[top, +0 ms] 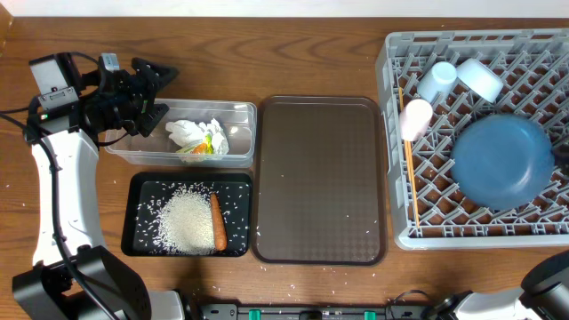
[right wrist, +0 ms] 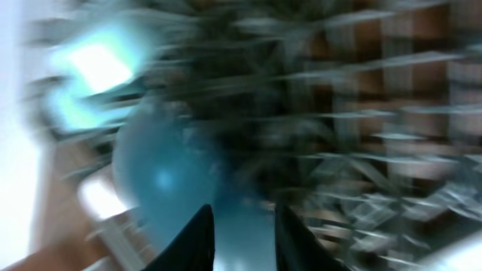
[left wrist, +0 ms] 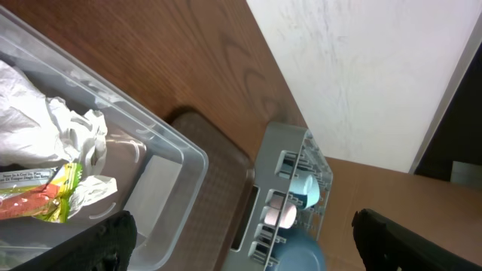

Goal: Sort waste into correct bins and load items into the dishwasher rack
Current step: 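Lower the teal plate into the rack's near-right area and release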

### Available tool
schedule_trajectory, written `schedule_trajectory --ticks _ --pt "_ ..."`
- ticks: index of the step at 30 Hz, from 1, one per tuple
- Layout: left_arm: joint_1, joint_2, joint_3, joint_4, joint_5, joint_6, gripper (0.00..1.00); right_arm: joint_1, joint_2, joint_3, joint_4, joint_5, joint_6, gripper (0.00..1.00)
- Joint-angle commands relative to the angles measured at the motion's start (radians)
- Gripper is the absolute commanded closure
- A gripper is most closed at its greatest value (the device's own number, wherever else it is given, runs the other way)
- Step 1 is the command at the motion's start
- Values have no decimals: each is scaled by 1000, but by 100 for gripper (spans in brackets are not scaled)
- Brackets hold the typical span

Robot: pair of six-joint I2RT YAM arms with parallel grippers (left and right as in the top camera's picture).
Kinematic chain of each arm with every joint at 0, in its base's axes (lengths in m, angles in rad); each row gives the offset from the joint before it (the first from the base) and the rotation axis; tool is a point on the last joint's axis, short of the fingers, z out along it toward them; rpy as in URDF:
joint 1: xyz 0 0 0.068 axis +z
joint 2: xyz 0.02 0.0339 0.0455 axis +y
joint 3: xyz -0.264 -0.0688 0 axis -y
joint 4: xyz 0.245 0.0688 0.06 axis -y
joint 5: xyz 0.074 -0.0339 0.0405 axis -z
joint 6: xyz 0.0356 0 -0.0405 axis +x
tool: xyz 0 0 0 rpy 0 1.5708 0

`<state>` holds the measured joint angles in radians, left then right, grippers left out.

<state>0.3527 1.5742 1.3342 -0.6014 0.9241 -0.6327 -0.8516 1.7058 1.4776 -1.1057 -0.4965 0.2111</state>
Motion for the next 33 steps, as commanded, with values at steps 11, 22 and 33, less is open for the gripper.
schedule_trajectory --ticks 11,22,33 --pt "4 -25 7 0 -2 -5 6 23 13 8 0 132 76 67" --pt "4 -25 7 0 -2 -5 6 191 13 31 -60 295 -3 73" --pt "4 -25 7 0 -2 -5 6 260 14 -74 9 388 -2 78"
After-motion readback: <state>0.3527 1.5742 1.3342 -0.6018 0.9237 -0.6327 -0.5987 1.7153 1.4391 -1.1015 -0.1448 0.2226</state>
